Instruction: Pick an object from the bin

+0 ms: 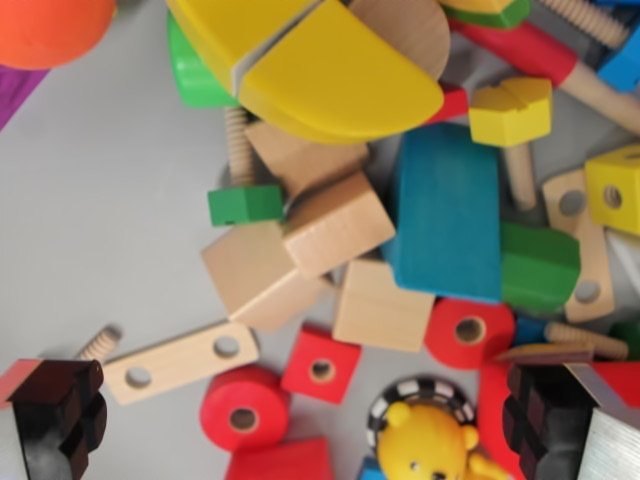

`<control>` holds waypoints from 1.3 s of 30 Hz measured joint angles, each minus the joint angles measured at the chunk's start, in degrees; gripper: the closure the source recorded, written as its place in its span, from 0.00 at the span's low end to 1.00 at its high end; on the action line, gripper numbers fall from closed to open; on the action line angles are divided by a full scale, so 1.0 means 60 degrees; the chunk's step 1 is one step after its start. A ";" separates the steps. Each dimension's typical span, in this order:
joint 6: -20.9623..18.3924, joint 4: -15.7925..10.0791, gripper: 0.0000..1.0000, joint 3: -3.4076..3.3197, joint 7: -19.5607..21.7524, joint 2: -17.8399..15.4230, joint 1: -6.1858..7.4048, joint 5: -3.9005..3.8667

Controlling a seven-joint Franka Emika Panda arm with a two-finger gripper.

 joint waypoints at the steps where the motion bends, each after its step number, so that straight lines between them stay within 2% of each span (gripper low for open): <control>1: 0.0073 -0.0032 0.00 0.0000 0.0168 0.0030 0.0034 0.0004; 22: 0.1425 -0.0463 0.00 -0.0018 0.3494 0.0818 0.0740 0.0093; 39: 0.2497 -0.0591 0.00 -0.0146 0.6299 0.1662 0.1489 0.0222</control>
